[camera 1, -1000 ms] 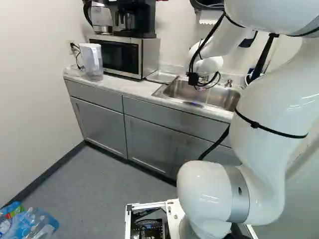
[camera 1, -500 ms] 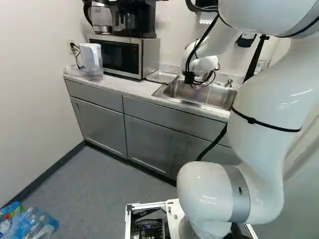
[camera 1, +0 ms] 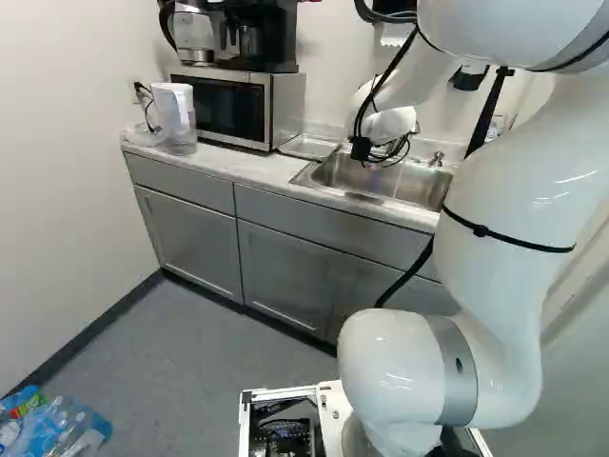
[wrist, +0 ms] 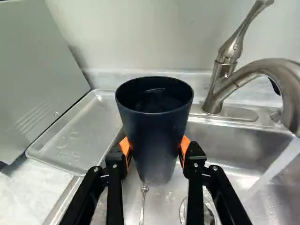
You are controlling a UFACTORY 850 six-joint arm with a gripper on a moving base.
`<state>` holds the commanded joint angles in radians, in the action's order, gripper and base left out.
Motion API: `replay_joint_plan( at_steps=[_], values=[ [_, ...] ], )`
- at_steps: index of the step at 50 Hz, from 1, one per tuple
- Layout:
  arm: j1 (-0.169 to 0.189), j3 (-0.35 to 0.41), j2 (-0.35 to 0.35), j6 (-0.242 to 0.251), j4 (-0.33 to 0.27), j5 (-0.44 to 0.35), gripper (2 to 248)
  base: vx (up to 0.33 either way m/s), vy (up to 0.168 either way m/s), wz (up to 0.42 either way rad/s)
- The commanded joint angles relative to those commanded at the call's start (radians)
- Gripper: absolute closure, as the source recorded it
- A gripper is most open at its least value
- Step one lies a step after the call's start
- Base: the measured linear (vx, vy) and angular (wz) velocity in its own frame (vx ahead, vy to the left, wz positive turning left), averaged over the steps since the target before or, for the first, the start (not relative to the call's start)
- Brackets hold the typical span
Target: Rinse the cup and place it in the tray
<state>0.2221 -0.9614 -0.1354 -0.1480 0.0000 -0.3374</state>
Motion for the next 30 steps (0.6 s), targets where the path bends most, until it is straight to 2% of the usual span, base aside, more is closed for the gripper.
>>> replay_joint_plan(
  at_steps=[30],
  values=[
    [0.000, 0.000, 0.000, -0.315, 0.000, 0.000, 129, 0.000, 0.000, 0.000]
  ],
)
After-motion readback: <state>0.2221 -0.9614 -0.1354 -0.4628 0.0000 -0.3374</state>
